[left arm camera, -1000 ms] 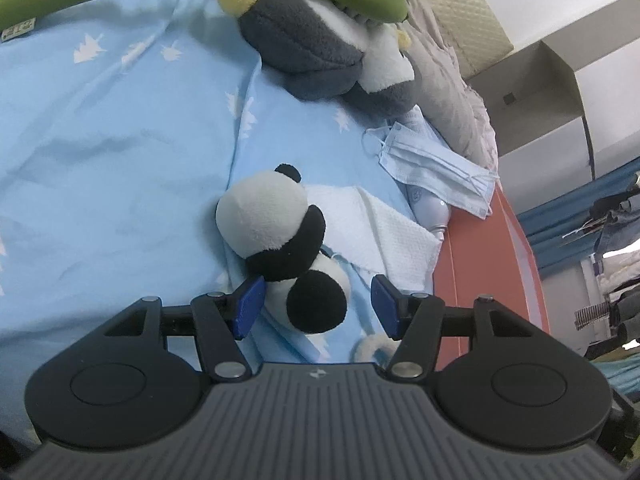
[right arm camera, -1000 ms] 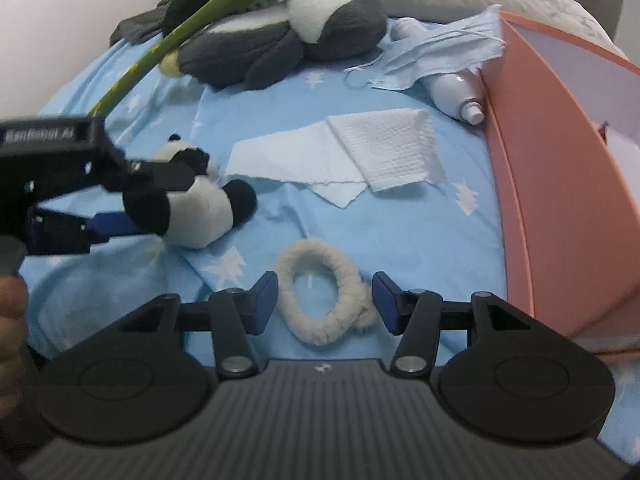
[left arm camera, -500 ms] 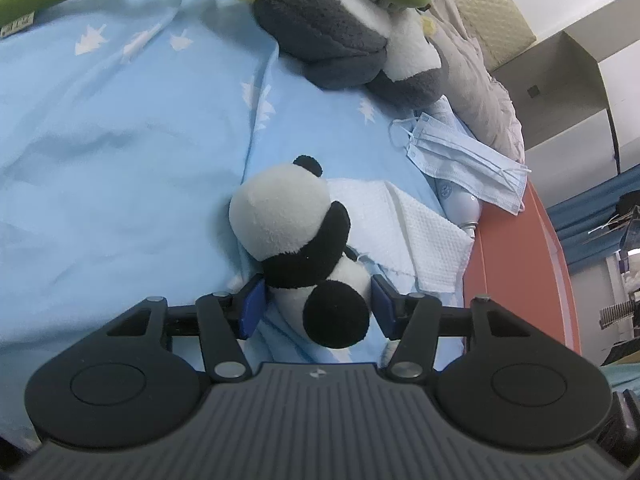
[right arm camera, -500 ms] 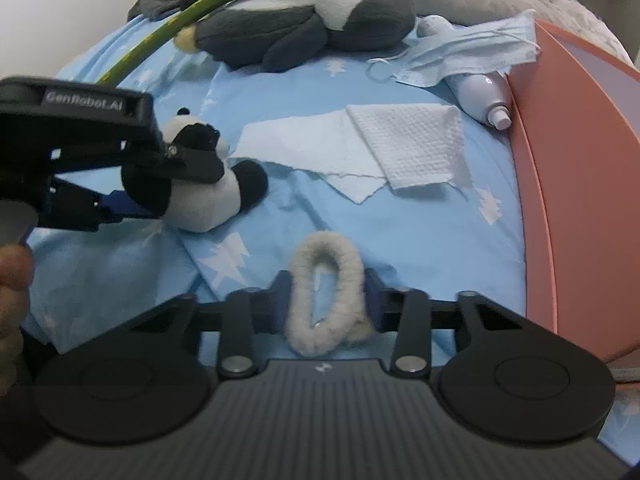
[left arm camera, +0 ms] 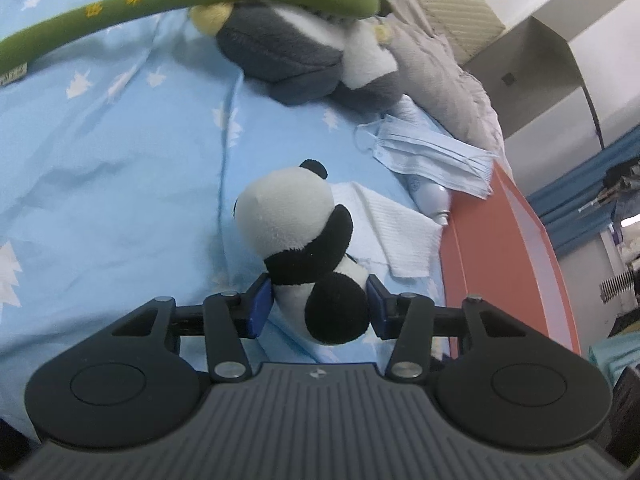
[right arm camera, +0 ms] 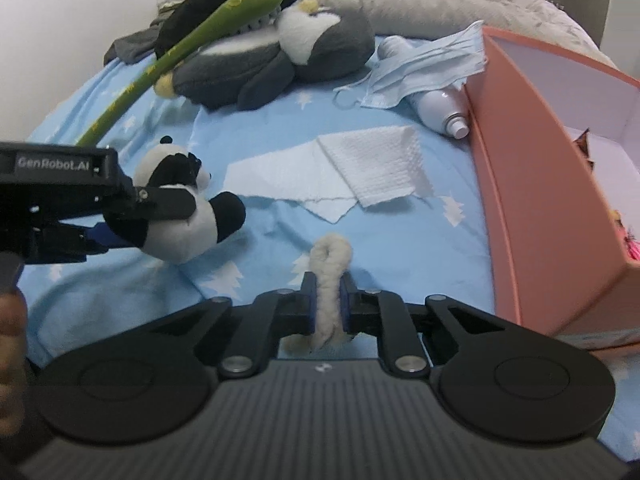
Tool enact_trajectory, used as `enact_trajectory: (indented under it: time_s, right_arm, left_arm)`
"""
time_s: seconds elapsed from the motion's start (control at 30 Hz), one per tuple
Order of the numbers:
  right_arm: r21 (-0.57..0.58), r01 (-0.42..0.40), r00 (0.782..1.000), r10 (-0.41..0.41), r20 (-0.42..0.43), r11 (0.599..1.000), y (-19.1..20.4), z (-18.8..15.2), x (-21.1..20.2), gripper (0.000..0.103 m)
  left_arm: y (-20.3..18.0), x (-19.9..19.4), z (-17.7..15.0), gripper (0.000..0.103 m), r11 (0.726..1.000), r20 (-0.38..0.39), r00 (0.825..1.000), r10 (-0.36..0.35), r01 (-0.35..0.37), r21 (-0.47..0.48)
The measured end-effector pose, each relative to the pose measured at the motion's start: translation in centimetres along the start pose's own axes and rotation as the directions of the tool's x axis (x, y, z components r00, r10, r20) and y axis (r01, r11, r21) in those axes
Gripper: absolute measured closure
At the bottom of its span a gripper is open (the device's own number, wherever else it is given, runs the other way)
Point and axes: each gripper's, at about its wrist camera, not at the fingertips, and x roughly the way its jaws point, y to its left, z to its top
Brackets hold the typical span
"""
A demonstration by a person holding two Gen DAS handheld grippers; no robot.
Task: Organize soft objects
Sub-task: 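Carry the hair tie with the right gripper while the left carries the panda over the pink box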
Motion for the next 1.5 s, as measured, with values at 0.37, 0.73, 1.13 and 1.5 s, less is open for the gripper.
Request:
enact_trajectory:
  time_s: [0.37,0.73,1.13,1.5]
  right_arm:
    - [0.069,0.009,0.996,-0.015,0.086,0.998,-0.2,-0.4,-4.5,0.088]
    - [0.133,0.010,0.985,-0.033,0.170,0.991,-0.5,-0.7,-8.3,0.088]
    - [0.173,0.042,0.970,-0.081,0.228,0.984,-2.2,-1.6,-12.1,0.088]
    - [0.250,0.096,0.958,-0.157,0.238,0.963,-5.5,-3.9,-15.4,0.088]
  left_arm:
    - [-2.7,-3.2,-1.9,0.049,0.993,-0.009,1.000,-0.025,0.025,0.112]
    - [-5.7,-5.5,-2.8,0.049,0.960,-0.033,0.999,-0.027,0.035,0.278]
    - [-10.4,-6.7,-4.4,0.049,0.884,-0.029,0.999,-0.033,0.043,0.466]
    - [-14.8,-6.4,-6.7,0.049,0.785,-0.050,0.998,-0.038,0.061,0.617]
